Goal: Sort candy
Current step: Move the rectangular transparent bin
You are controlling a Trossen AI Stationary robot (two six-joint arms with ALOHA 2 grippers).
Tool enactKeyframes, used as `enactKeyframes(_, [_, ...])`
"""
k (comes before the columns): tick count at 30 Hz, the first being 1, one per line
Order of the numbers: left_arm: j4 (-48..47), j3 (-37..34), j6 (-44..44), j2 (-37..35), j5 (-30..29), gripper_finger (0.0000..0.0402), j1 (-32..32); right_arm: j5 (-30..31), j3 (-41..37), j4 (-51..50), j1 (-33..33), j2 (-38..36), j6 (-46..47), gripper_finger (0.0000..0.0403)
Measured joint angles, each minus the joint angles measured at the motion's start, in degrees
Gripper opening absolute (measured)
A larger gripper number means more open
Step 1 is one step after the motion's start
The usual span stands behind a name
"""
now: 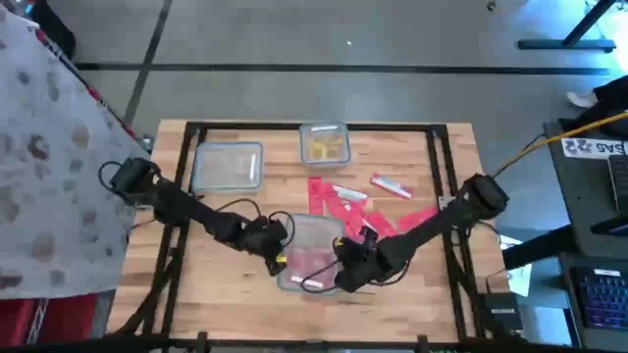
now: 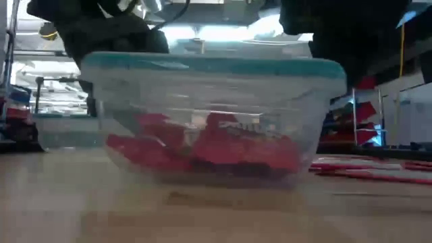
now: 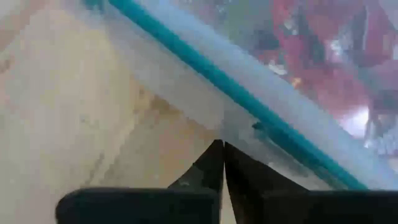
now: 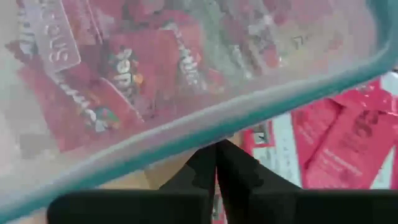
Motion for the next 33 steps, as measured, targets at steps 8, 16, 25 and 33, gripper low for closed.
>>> enactKeyframes(8, [-12.82, 0.42, 2.47, -2.01, -0.94, 0.0, -1.52, -0.23, 0.43, -5.17, 1.52, -0.31, -2.95, 0.0028])
enactKeyframes(16, [-11.07, 0.24, 15.4, -4.35, -0.4, 0.0028, -6.34, -2.06, 0.38, -2.08, 4.31, -0.19, -9.32, 0.014])
enactKeyframes(25, [-3.05, 0.13, 26.47, -1.03, 0.74, 0.0146, -3.85, -3.99, 0.29, 1.2, 0.56, -0.13, -17.88, 0.019])
enactKeyframes(33, [-11.21, 2.4, 26.92, -1.05, 3.23, 0.0196, -1.03, -7.53, 0.22, -2.11, -1.9, -0.04, -20.93, 0.0191])
